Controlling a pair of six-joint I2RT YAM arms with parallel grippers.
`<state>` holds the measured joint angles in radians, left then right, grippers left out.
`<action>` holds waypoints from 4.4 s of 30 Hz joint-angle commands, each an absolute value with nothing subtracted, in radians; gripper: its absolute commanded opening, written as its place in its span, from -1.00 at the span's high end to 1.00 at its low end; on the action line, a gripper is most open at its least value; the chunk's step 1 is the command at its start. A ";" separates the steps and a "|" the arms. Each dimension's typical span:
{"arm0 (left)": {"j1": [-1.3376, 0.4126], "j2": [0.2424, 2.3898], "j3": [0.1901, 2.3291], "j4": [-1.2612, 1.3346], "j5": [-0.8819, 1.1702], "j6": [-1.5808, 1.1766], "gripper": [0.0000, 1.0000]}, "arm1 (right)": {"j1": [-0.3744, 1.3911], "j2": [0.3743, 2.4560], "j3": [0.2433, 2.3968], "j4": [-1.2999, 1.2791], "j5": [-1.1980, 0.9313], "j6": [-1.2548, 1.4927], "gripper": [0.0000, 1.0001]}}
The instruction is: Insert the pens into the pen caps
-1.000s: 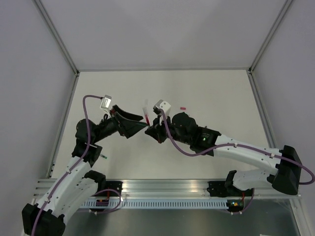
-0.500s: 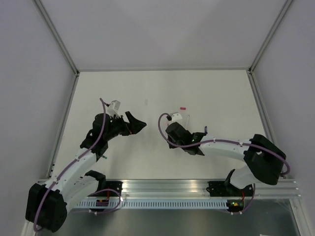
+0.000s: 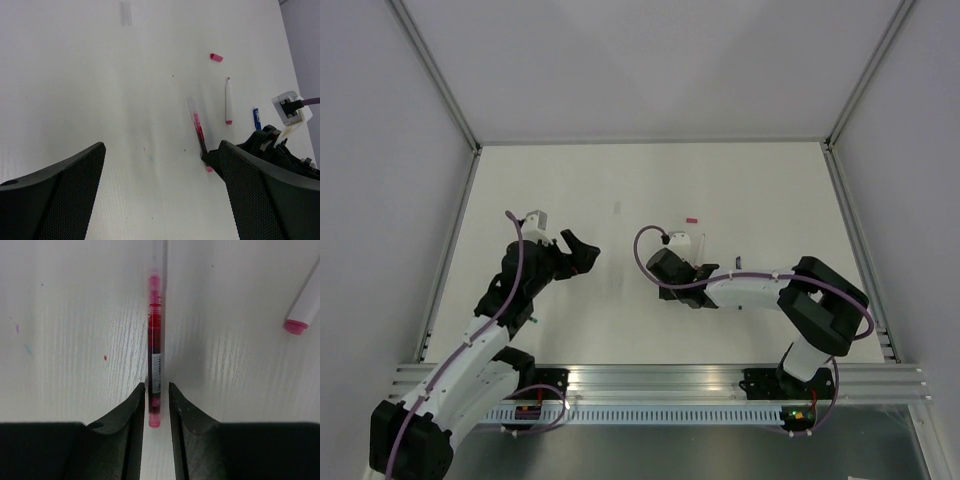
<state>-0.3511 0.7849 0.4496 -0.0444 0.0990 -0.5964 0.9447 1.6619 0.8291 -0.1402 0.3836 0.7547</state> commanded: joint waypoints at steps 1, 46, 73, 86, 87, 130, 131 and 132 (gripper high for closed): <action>-0.353 0.747 0.440 -0.071 0.031 -0.569 -0.98 | 0.942 1.689 0.847 -0.221 0.417 0.801 0.36; 0.060 1.157 0.560 -0.813 -0.268 -1.161 -0.67 | 0.900 0.939 0.735 -0.278 0.017 0.434 0.05; 0.048 0.961 0.390 -0.293 0.269 -0.748 0.95 | 0.900 0.965 0.761 -0.206 -0.009 0.416 0.01; 0.048 0.428 0.210 0.217 0.995 -0.902 0.95 | 0.902 1.251 0.931 0.202 -0.291 0.479 -0.42; 0.048 0.416 0.196 0.247 1.024 -0.913 0.95 | 0.902 1.265 0.948 0.218 -0.299 0.483 -0.43; 0.048 0.428 0.184 0.457 1.108 -1.017 0.18 | 0.973 1.632 1.150 0.469 -0.428 0.620 1.00; 0.048 0.428 0.184 0.457 1.104 -1.016 0.19 | 0.973 1.632 1.150 0.471 -0.428 0.621 1.00; 0.048 0.431 0.183 0.457 1.103 -1.012 0.24 | 0.973 1.634 1.150 0.472 -0.429 0.626 1.00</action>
<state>0.0483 0.4229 0.1726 0.4004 1.0843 -0.9958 0.9668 1.6321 1.1267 0.4110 -0.4110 0.6060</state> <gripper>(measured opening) 0.398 0.040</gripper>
